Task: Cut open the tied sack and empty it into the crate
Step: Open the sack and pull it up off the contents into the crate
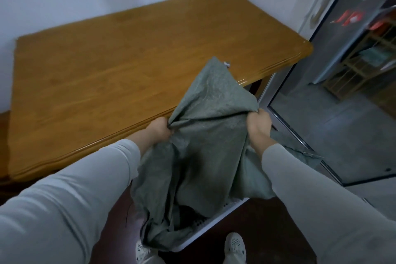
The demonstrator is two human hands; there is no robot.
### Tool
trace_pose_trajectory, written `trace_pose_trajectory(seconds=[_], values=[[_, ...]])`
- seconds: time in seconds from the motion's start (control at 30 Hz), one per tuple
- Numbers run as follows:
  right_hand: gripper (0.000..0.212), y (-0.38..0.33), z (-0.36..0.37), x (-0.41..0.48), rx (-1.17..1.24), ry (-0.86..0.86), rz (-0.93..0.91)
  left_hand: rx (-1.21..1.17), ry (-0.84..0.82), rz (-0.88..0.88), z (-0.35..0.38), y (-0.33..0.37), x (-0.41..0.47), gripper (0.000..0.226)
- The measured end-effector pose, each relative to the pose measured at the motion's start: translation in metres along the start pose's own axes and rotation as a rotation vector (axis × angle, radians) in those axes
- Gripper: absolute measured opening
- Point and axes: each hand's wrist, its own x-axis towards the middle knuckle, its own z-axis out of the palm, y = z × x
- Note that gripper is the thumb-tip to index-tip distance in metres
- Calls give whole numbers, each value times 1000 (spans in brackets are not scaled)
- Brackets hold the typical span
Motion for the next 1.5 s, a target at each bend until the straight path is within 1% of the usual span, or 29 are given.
trace_pose_trajectory(seconds=[0.07, 0.17, 0.23, 0.33, 0.47, 0.5, 0.57, 0.67, 0.77, 0.83, 0.9, 1.0, 1.03, 1.07, 1.1, 1.13, 1.17, 1.2, 1.27, 1.3, 1.33, 1.37, 1.4, 1.43, 1.47, 1.5], values=[[30, -21, -2, 1, 22, 9, -65, -8, 57, 8, -4, -1, -3, 30], [23, -45, -6, 1, 106, 12, -120, -101, 138, 17, -15, 3, -5, 27], [19, -42, -7, -1, 111, 7, -101, -124, 140, 20, -16, 4, -9, 27], [19, -32, -12, -6, 85, 23, -59, -143, 155, 28, -8, 5, -15, 26], [27, -40, -23, 0, 213, 76, -60, -292, 253, 67, -14, 22, -17, 20], [25, -39, -24, -1, 205, 70, -58, -340, 260, 69, -14, 24, -16, 19], [23, -31, -26, -5, 97, 46, -35, -399, 239, 40, -7, 21, -20, 18], [30, -32, -31, -6, -36, 0, -53, -458, 196, -29, -2, 15, -22, 24], [27, -52, -38, 4, -1, 8, -94, -556, 279, -5, -21, 28, -13, 23], [25, -55, -43, 12, 20, 29, -72, -652, 302, 16, -29, 40, -10, 20], [30, -44, -47, 16, -59, 22, -32, -640, 244, -8, -22, 43, -14, 22], [36, -18, -50, 20, -187, -23, 11, -618, 74, -134, 2, 32, -18, 31], [43, -14, -50, 21, -189, -57, 22, -632, 31, -161, 7, 29, -18, 32], [55, -14, -49, 23, -184, -94, 17, -643, 2, -181, 9, 28, -16, 33], [70, -14, -49, 22, -218, -116, -25, -649, -22, -190, 9, 28, -14, 33], [86, -16, -47, 19, -328, -130, -127, -645, -49, -198, 9, 29, -12, 33], [100, -17, -43, 13, -491, -150, -294, -638, -80, -203, 9, 30, -10, 33], [111, -15, -37, 6, -659, -200, -515, -628, -118, -213, 9, 31, -8, 33], [127, -7, -21, -6, -955, -411, -959, -610, -207, -243, 9, 30, -7, 31], [132, 0, -11, -8, -1083, -509, -1114, -603, -263, -260, 8, 28, -7, 30], [136, 9, -2, -8, -1196, -565, -1211, -596, -334, -272, 8, 25, -7, 27], [138, 18, 8, -4, -1298, -576, -1239, -592, -417, -276, 9, 22, -8, 26], [136, 26, 18, 1, -1369, -569, -1224, -588, -496, -281, 10, 16, -9, 25], [129, 32, 27, 6, -1411, -543, -1186, -587, -568, -281, 11, 12, -10, 22], [115, 36, 35, 10, -1440, -544, -1120, -591, -619, -275, 12, 9, -10, 19], [93, 41, 44, 12, -1445, -584, -1036, -600, -643, -272, 14, 5, -8, 18]])
